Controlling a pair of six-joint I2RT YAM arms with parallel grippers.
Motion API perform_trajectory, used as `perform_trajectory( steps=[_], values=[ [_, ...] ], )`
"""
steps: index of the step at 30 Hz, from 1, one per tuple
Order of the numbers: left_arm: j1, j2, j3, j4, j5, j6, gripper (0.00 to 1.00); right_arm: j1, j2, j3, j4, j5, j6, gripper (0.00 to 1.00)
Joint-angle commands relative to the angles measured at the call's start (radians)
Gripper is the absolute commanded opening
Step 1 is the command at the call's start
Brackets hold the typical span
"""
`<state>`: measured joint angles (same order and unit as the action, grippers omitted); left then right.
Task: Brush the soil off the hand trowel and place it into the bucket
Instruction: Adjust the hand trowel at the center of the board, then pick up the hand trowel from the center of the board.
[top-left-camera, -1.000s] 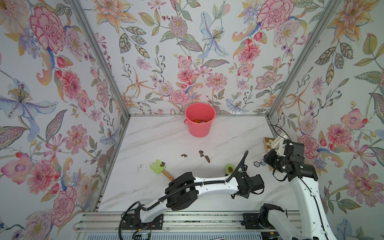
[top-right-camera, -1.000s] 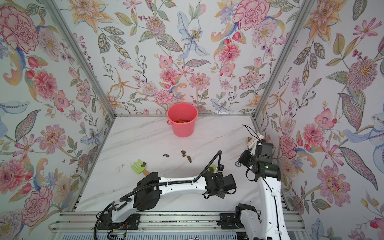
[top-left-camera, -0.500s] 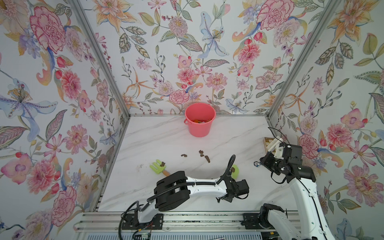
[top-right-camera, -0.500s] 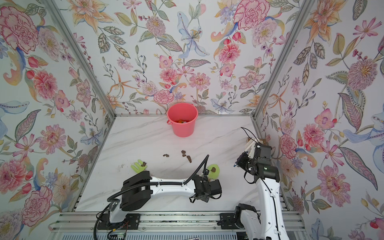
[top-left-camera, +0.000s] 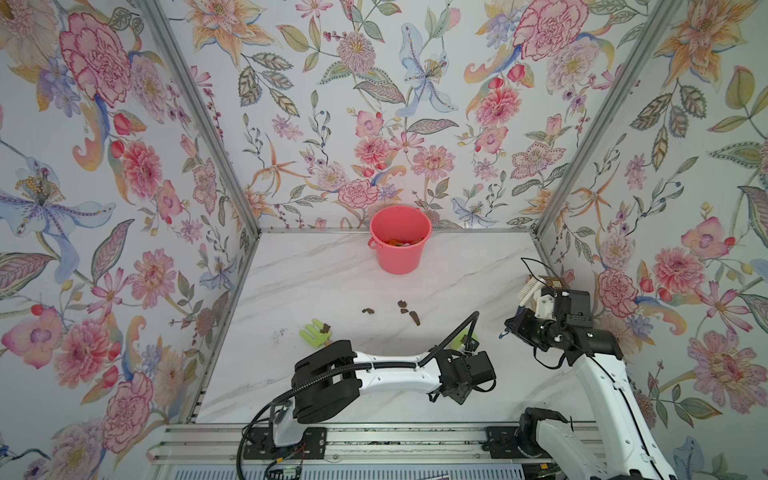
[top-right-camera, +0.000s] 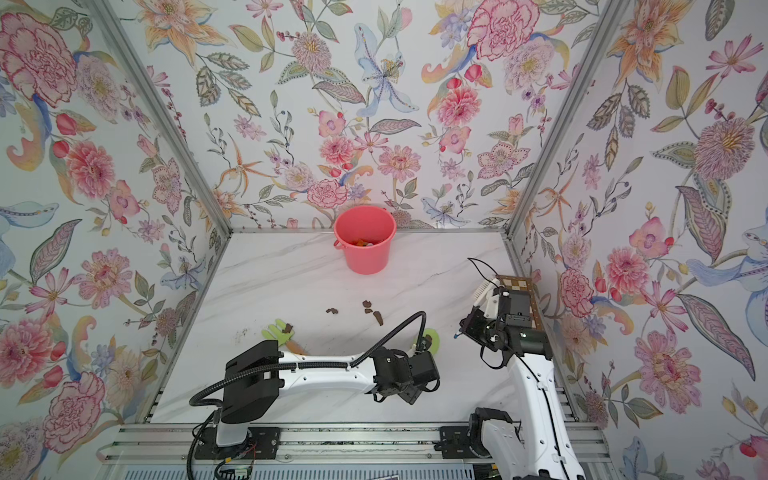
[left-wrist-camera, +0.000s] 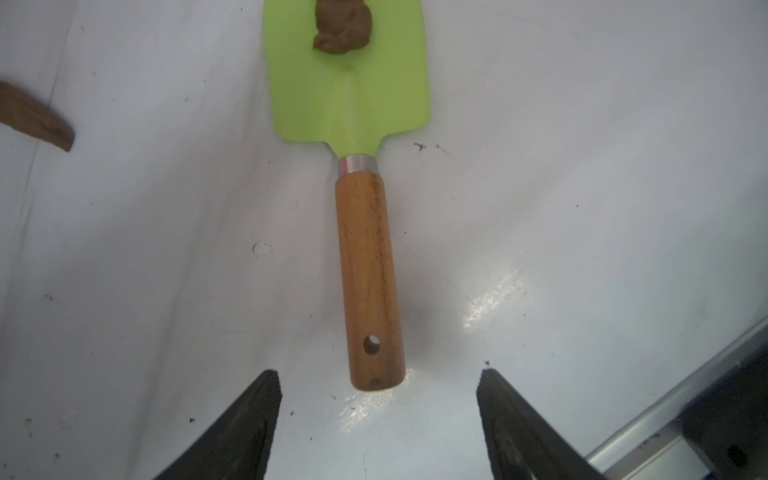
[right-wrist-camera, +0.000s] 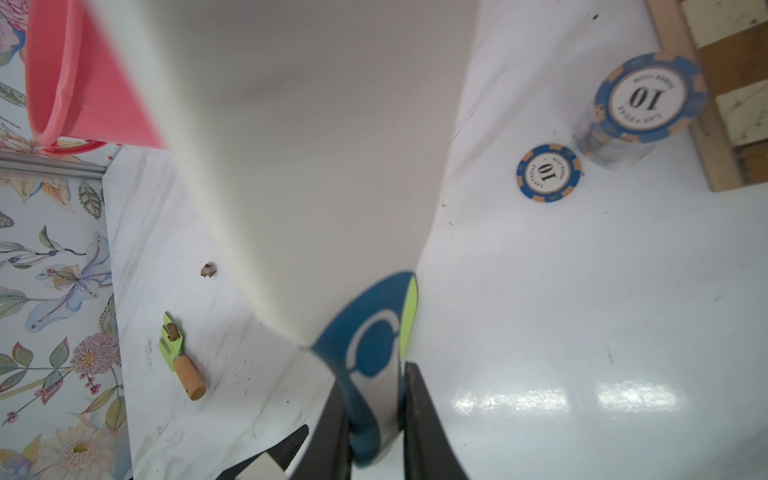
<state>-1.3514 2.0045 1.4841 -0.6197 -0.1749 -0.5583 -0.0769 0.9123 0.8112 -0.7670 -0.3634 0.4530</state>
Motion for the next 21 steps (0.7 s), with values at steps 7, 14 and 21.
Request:
perform_trajectory(
  steps=[7,14,21],
  values=[
    [0.024,0.026,-0.005,0.032,0.043,0.092,0.67,0.044,0.008,-0.023,-0.014,0.024,0.019,0.06],
    [0.043,0.035,-0.045,0.110,0.050,0.075,0.55,0.049,-0.013,-0.027,-0.018,0.041,0.029,0.06],
    [0.042,0.044,-0.083,0.137,0.050,0.080,0.47,0.049,-0.018,-0.029,-0.024,0.046,0.029,0.06]
  ],
)
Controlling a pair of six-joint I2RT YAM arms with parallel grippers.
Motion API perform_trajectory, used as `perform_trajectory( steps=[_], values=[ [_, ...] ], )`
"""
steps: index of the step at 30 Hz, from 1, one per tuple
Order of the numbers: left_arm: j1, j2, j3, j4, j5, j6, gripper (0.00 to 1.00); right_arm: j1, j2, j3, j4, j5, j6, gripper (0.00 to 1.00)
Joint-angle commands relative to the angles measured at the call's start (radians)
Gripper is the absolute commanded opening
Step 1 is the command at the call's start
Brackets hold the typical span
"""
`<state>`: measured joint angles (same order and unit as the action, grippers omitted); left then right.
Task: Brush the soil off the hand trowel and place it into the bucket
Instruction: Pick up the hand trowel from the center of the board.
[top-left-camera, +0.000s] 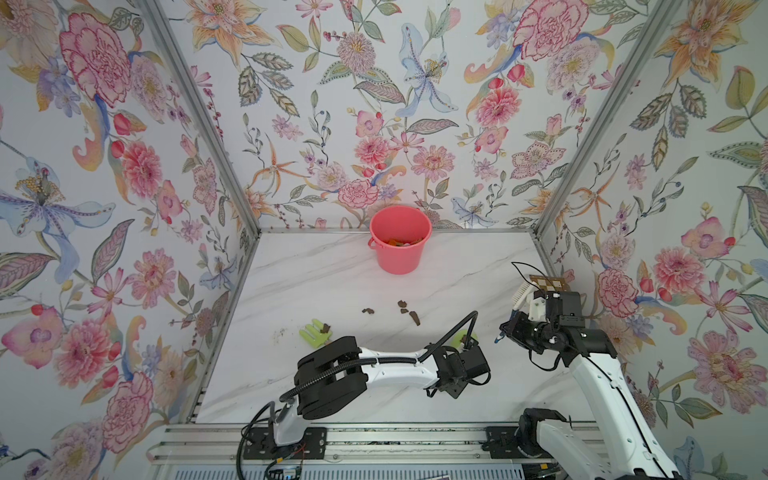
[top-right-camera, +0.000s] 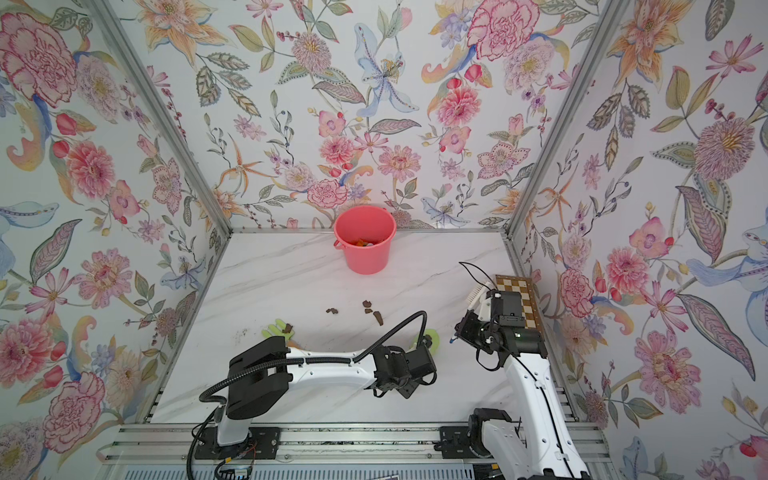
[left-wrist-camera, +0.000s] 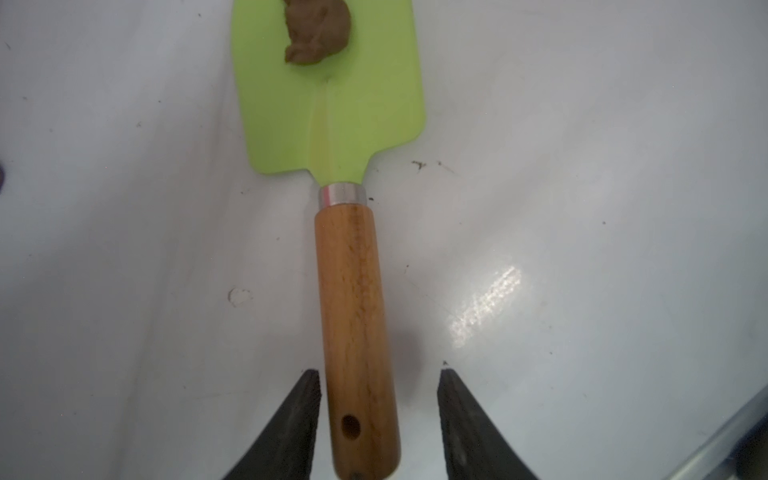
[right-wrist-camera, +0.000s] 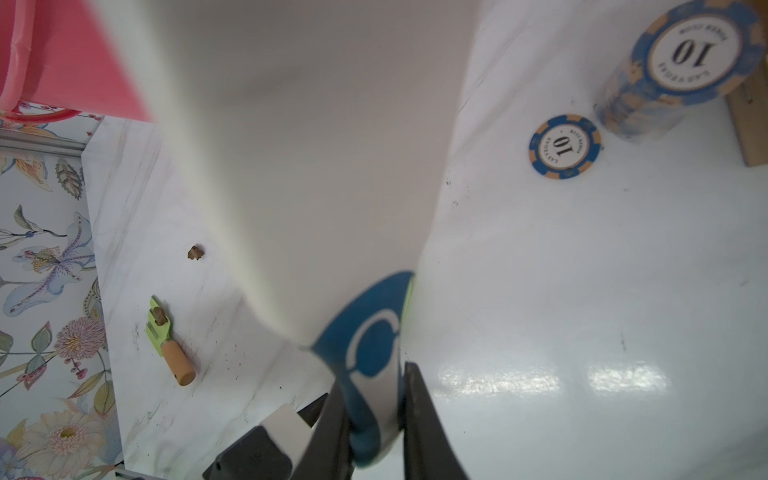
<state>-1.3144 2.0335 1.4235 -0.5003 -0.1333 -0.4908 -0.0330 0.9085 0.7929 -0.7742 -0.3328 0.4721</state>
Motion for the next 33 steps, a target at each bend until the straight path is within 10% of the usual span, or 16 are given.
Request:
perform_trajectory(
  steps=[1,15,33],
  values=[
    [0.005,0.015,-0.026,0.021,0.009,0.014,0.45,0.005,-0.013,-0.011,-0.017,0.015,0.010,0.06],
    [0.006,-0.033,-0.048,0.033,-0.068,-0.046,0.09,0.041,0.047,-0.002,-0.007,0.013,-0.005,0.06],
    [0.117,-0.328,-0.106,-0.270,-0.036,0.094,0.04,0.388,0.271,0.081,-0.019,-0.043,-0.092,0.04]
  ],
)
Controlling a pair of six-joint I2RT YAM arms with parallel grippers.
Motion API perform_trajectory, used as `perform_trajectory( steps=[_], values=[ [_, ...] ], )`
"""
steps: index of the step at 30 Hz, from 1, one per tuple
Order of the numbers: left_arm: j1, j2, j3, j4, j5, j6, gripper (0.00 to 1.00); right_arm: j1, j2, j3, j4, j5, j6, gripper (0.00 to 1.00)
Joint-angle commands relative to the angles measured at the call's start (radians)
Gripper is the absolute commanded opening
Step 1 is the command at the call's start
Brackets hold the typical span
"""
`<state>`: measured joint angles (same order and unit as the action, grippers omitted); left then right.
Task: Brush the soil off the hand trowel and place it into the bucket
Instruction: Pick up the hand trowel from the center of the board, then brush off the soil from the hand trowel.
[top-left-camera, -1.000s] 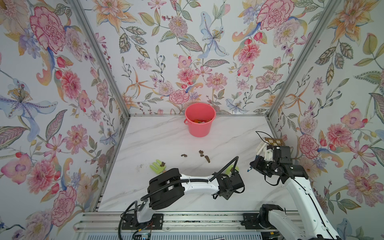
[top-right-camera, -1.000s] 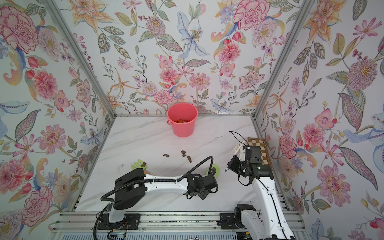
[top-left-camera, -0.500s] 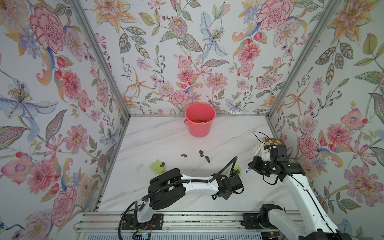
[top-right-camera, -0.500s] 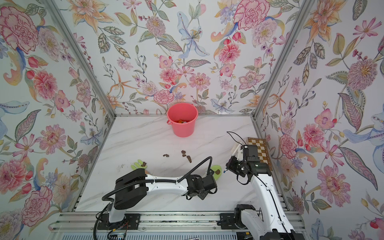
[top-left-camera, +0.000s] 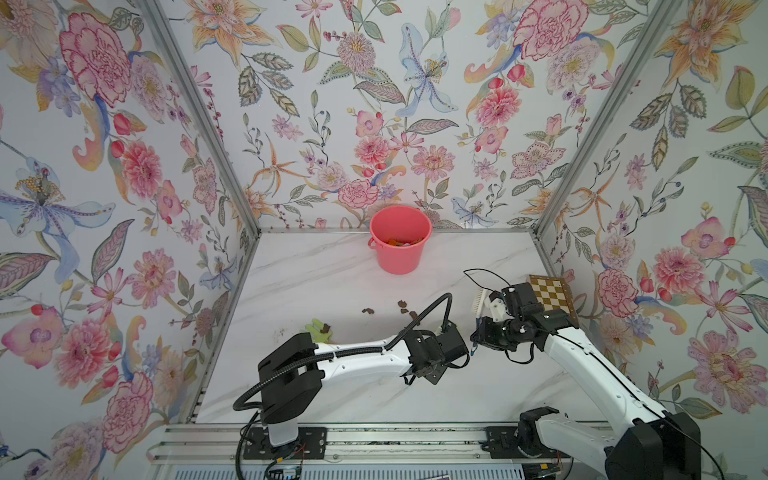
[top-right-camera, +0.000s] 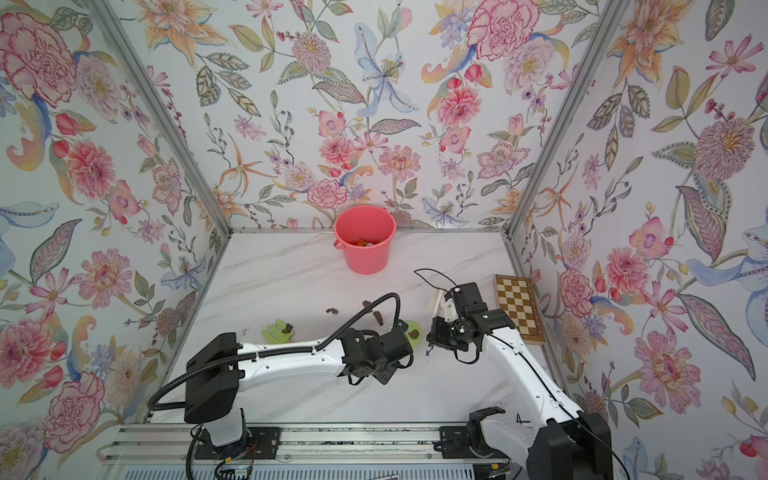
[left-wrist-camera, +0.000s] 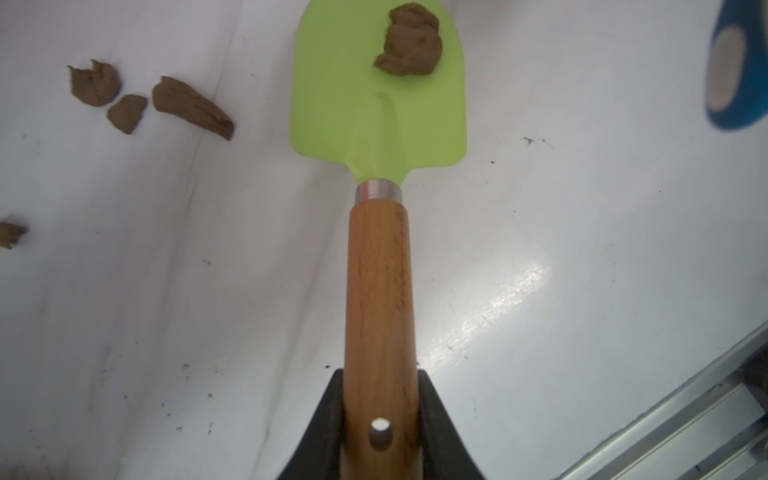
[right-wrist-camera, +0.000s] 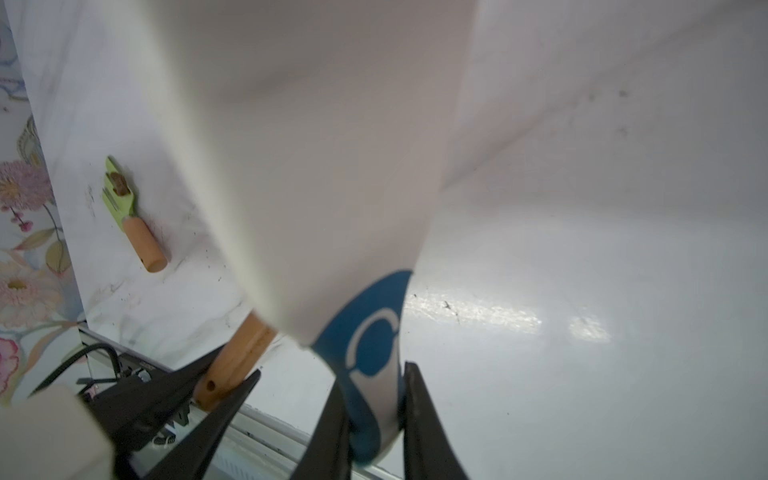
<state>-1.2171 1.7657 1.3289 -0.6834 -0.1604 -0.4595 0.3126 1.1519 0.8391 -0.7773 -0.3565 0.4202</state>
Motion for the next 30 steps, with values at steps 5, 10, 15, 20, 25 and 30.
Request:
perform_trajectory(
  steps=[5,10,15,20,25,30],
  values=[
    [0.029,-0.079,0.000,-0.158,-0.057,0.129,0.02,0.138,0.084,0.074,-0.020,-0.071,-0.101,0.03],
    [0.030,-0.105,-0.013,-0.160,-0.095,0.146,0.00,0.177,0.131,0.093,-0.033,-0.118,-0.135,0.03],
    [0.031,-0.131,-0.019,-0.153,-0.132,0.148,0.00,0.228,0.178,0.101,-0.033,-0.131,-0.138,0.04],
    [0.030,-0.141,-0.020,-0.151,-0.144,0.145,0.00,0.281,0.224,0.121,-0.034,-0.124,-0.141,0.03],
    [0.009,-0.146,-0.015,-0.169,-0.175,0.164,0.00,0.286,0.297,0.159,-0.031,-0.090,-0.162,0.03],
    [-0.012,-0.147,0.004,-0.210,-0.224,0.184,0.00,0.277,0.414,0.218,-0.033,-0.014,-0.178,0.03]
  ],
)
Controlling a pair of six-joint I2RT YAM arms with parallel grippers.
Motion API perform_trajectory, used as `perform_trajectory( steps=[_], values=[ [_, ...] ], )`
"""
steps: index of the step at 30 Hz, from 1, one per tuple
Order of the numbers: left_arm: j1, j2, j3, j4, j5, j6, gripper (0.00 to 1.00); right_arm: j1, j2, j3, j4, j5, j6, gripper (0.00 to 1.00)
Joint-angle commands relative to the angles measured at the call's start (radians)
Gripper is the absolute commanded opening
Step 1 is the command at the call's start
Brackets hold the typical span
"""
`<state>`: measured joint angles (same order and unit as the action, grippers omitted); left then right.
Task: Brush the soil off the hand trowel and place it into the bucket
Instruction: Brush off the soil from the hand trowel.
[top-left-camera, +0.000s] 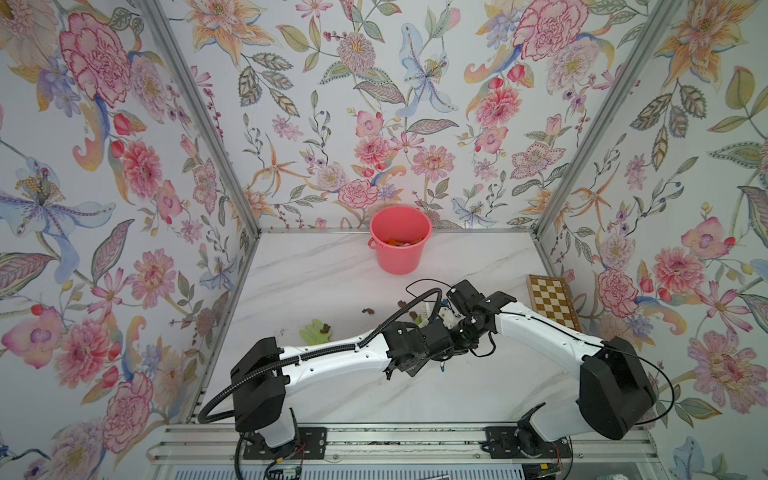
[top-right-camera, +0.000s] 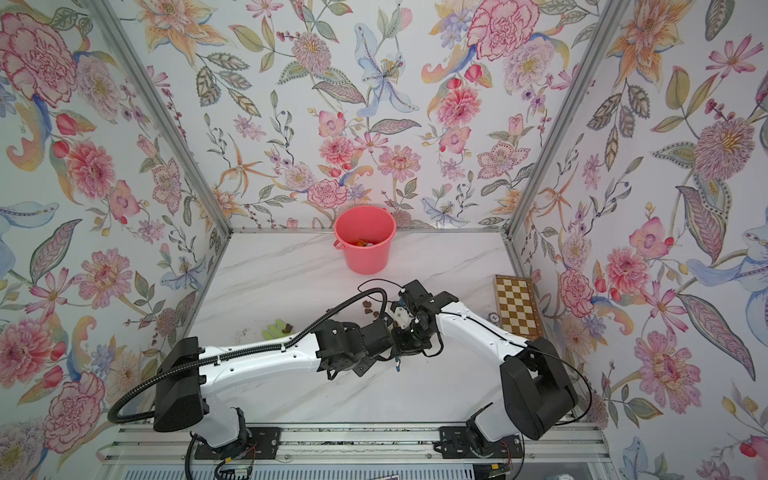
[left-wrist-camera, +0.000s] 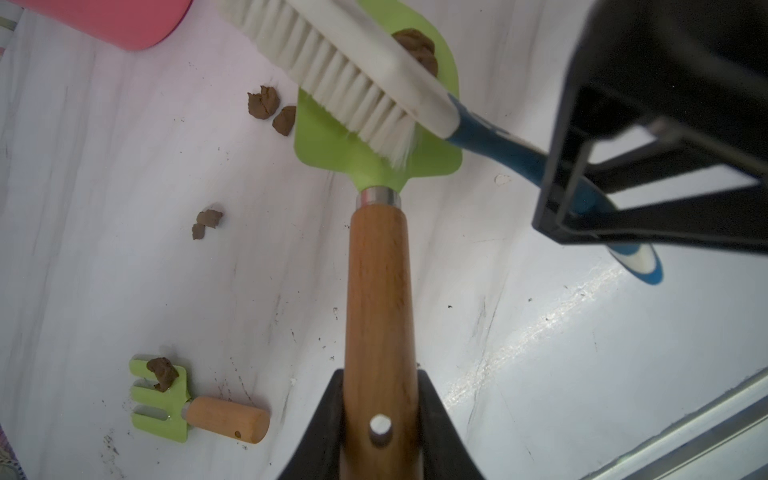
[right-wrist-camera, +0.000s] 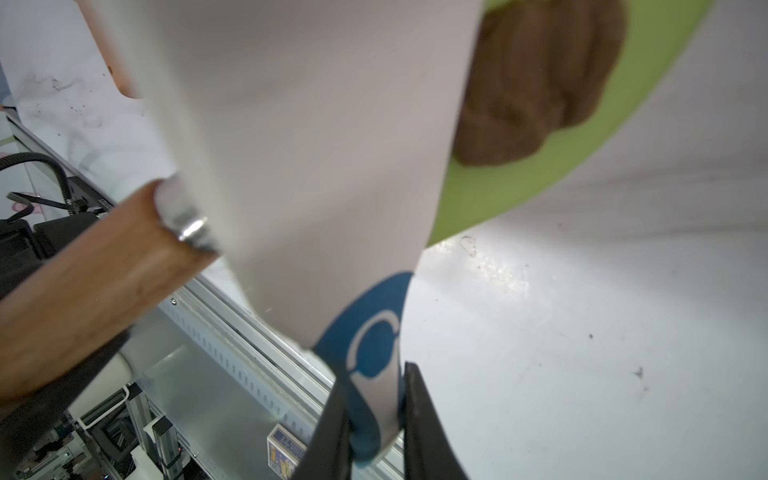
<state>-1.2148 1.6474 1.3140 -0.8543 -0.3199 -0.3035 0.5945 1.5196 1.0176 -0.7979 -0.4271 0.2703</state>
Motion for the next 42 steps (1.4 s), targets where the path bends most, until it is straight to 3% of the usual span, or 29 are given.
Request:
perform_trajectory(
  steps=[1,7,10,16,21,30,37,42],
  values=[
    [-0.018,-0.033,0.019,-0.046,-0.071,0.032,0.00,-0.008,0.071,0.050,-0.014,0.076,-0.025,0.02],
    [-0.017,-0.074,0.012,-0.081,-0.083,0.007,0.00,-0.039,0.158,0.068,-0.017,0.194,-0.011,0.01],
    [-0.016,-0.120,-0.010,-0.083,-0.088,-0.011,0.00,-0.040,0.131,0.088,-0.032,0.208,-0.014,0.00],
    [-0.015,-0.122,-0.018,-0.081,-0.100,-0.017,0.00,-0.039,-0.031,0.141,-0.046,0.077,0.008,0.02],
    [-0.014,-0.103,0.017,-0.071,-0.124,-0.001,0.00,0.021,-0.042,0.114,-0.036,-0.016,0.031,0.02],
    [-0.015,-0.105,0.061,-0.071,-0.149,0.001,0.00,0.074,0.052,0.099,-0.022,0.027,0.003,0.02],
    [-0.021,-0.126,0.090,-0.115,-0.162,-0.021,0.00,-0.039,0.197,0.132,0.008,0.110,-0.034,0.00],
    [-0.002,-0.152,0.136,-0.137,-0.078,-0.086,0.00,-0.139,0.133,0.170,0.013,0.128,-0.038,0.00]
  ],
)
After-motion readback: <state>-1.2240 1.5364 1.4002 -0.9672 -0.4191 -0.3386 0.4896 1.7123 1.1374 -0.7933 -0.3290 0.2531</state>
